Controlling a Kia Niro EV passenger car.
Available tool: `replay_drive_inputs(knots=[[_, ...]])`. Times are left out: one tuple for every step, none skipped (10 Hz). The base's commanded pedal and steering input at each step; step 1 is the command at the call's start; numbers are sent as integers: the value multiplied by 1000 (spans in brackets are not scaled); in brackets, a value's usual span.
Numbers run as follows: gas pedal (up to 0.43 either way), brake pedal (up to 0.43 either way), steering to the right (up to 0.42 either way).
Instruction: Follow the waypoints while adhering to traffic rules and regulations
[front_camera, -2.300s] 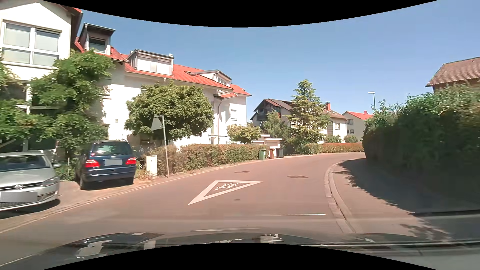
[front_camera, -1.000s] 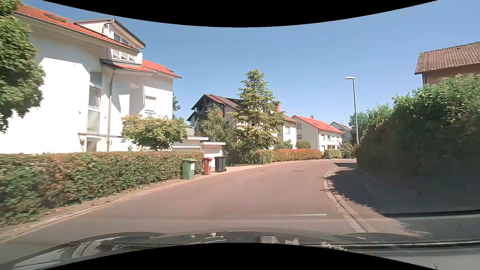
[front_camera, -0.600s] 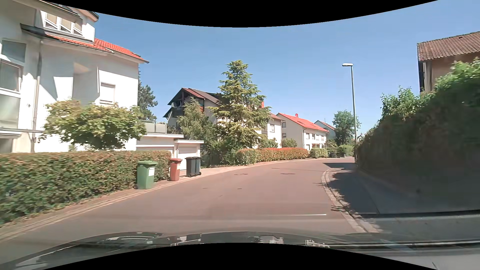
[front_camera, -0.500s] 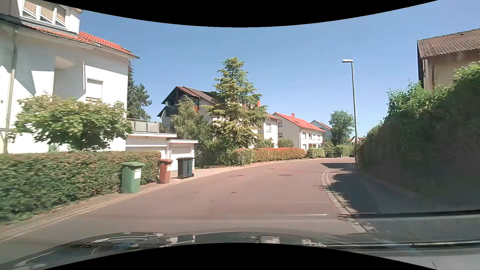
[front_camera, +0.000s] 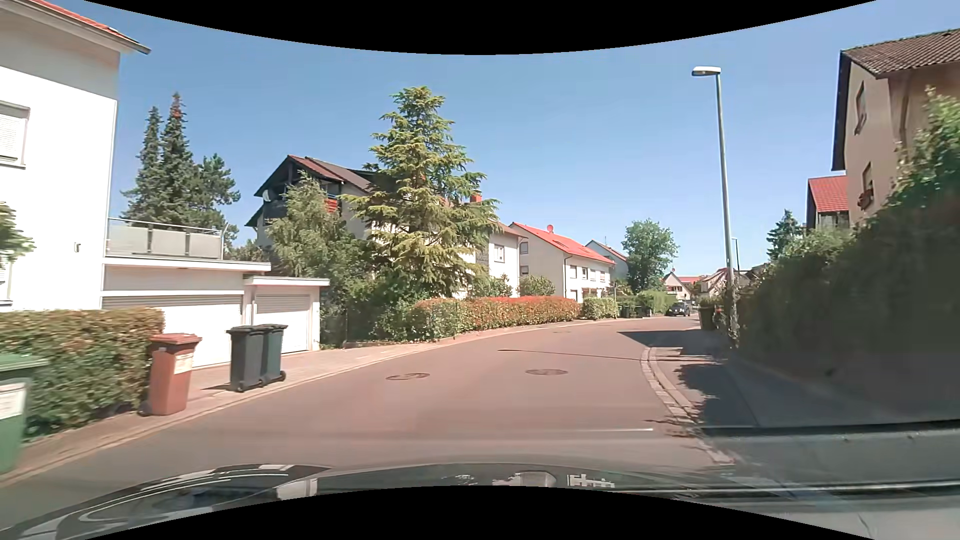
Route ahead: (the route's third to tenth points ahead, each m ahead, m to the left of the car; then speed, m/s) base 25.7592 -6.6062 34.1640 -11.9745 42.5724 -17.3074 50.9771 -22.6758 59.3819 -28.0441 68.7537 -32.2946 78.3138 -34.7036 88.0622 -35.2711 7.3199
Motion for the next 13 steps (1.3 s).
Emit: replay_drive_inputs(knots=[[98,0,106],[98,0,107],[98,0,106],[98,0,106],[98,0,107],[98,0,106],[98,0,107],[98,0,109],[98,0,111],[98,0,111],[98,0,111],[98,0,111],[98,0,111]])
